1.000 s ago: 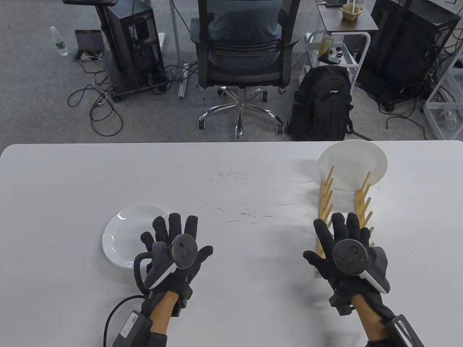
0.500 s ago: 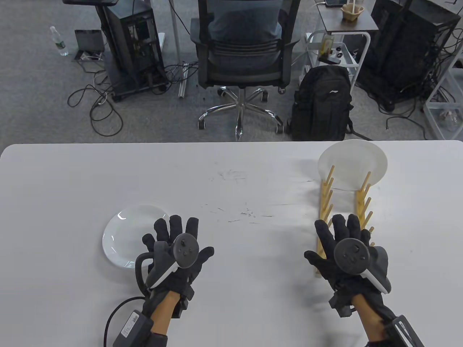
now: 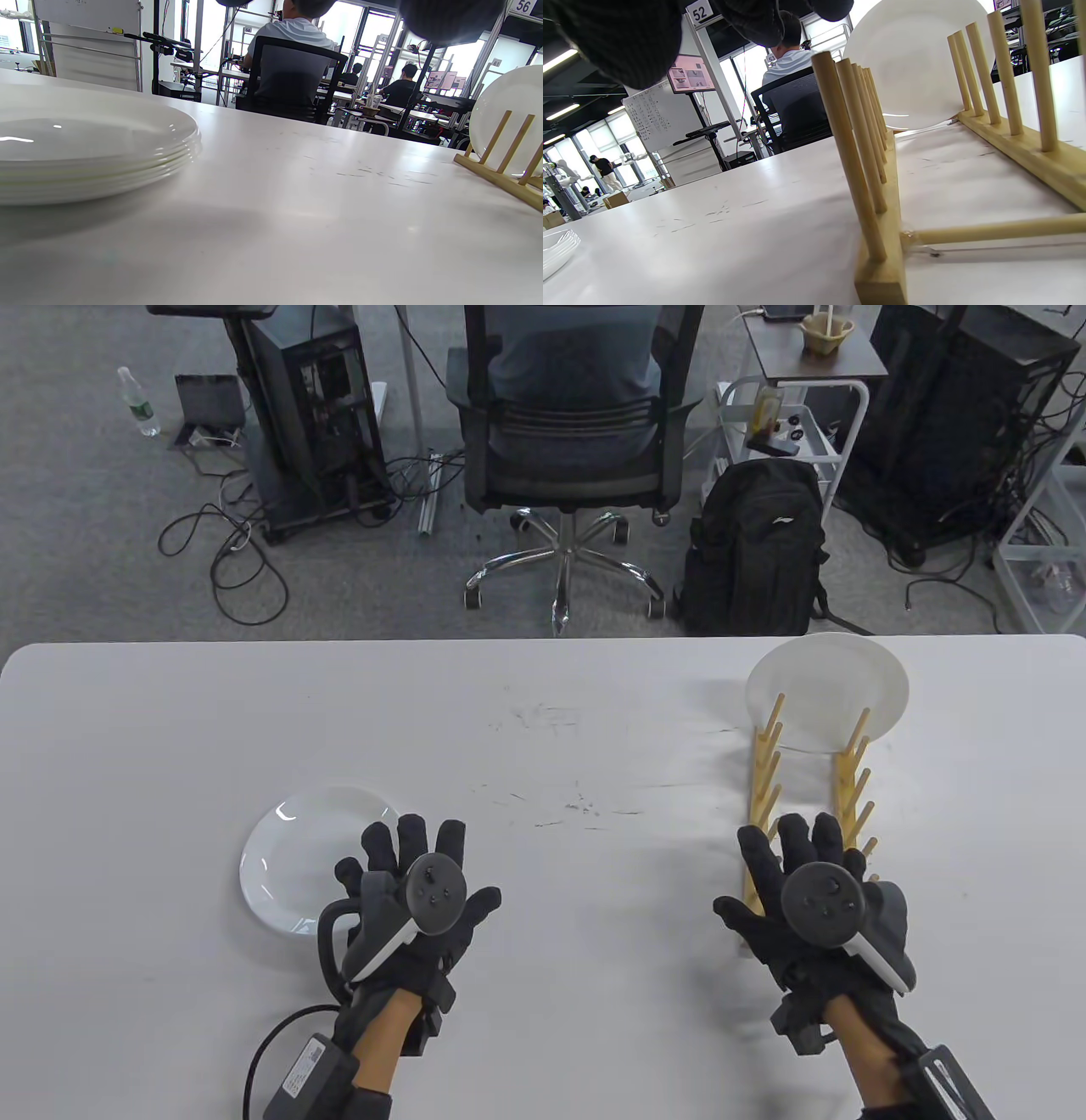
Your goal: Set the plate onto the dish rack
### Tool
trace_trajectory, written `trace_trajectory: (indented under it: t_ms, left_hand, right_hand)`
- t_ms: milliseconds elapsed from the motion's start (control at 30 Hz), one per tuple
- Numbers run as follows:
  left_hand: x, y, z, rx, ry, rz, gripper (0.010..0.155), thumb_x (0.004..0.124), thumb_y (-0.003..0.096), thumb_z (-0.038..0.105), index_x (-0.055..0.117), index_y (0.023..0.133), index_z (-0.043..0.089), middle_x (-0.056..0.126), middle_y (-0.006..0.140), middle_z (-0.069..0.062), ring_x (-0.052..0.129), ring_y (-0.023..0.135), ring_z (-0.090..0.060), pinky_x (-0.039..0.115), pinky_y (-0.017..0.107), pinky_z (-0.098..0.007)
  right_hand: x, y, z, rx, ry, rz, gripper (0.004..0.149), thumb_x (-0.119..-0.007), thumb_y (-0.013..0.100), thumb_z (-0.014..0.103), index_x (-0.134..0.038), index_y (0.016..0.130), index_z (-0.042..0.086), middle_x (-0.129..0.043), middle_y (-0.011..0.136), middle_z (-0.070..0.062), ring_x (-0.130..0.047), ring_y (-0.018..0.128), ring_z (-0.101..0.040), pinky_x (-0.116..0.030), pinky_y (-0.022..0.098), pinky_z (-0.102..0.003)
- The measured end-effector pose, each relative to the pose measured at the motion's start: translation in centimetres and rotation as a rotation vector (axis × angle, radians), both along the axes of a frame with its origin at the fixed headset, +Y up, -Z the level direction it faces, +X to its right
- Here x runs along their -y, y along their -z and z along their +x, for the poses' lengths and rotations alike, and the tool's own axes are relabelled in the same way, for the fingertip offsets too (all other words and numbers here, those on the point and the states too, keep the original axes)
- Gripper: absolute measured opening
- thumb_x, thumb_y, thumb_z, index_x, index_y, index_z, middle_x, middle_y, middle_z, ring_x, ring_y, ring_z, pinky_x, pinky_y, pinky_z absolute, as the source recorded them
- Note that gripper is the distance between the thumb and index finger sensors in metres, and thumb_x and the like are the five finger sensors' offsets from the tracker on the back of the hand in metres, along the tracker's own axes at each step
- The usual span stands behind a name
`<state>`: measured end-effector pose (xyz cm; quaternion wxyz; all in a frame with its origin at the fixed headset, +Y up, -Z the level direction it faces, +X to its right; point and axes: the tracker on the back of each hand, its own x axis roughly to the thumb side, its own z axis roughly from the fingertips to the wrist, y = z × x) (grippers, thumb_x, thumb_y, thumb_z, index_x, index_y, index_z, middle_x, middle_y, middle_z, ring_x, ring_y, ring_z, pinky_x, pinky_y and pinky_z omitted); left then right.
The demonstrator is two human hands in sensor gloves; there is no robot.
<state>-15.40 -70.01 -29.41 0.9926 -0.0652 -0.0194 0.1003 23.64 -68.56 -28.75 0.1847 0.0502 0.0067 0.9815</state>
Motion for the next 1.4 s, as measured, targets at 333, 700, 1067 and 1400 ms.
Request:
trace_trajectory:
  t_ms: [333,700,1067,1400]
  left_hand:
    - [-0.8,-0.3,0.2,0.041,-0.036,-0.026,0.080,0.062,0.0513,0.059,0.031,0.117,0.027,0.019,0.122,-0.018,0.010,0.107,-0.061,0.016,0.068,-0.080]
    - [-6.4,3.9,-9.7,-0.234,-0.232,0.065,0.074,0.067,0.0503,0.059,0.050,0.115,0.027,0.046,0.120,-0.019,0.051,0.105,-0.059,0.047,0.071,-0.073]
    - [3.4,3.4,-18.9,-0.741,0.054,-0.395,0.090,0.062,0.0509,0.061,0.028,0.114,0.006,0.057,0.106,-0.027,0.087,0.078,-0.050,0.072,0.058,-0.062]
    - [4.3,2.7,-19.1,-0.842,0.001,-0.246,0.054,0.079,0.0500,0.040,0.079,0.089,0.002,0.104,0.069,-0.011,0.121,0.033,-0.023,0.100,0.026,-0.037]
  right_hand:
    - [-0.1,0.0,-0.2,-0.016,0.011,-0.022,0.083,-0.070,0.048,0.054,-0.031,0.113,0.017,-0.008,0.118,-0.022,0.007,0.100,-0.053,-0.003,0.065,-0.076]
    - [-0.1,-0.1,-0.2,-0.035,0.034,-0.043,0.086,-0.069,0.049,0.053,-0.026,0.112,0.015,-0.004,0.117,-0.022,0.010,0.099,-0.053,-0.002,0.065,-0.076]
    - [0.0,-0.2,-0.2,-0.048,0.040,-0.071,0.087,-0.069,0.049,0.052,-0.023,0.112,0.014,0.003,0.114,-0.021,0.015,0.096,-0.052,0.001,0.064,-0.075]
    - [0.1,-0.2,-0.1,-0.055,0.040,-0.087,0.089,-0.068,0.048,0.054,-0.020,0.112,0.014,0.004,0.114,-0.021,0.016,0.096,-0.051,0.000,0.064,-0.075]
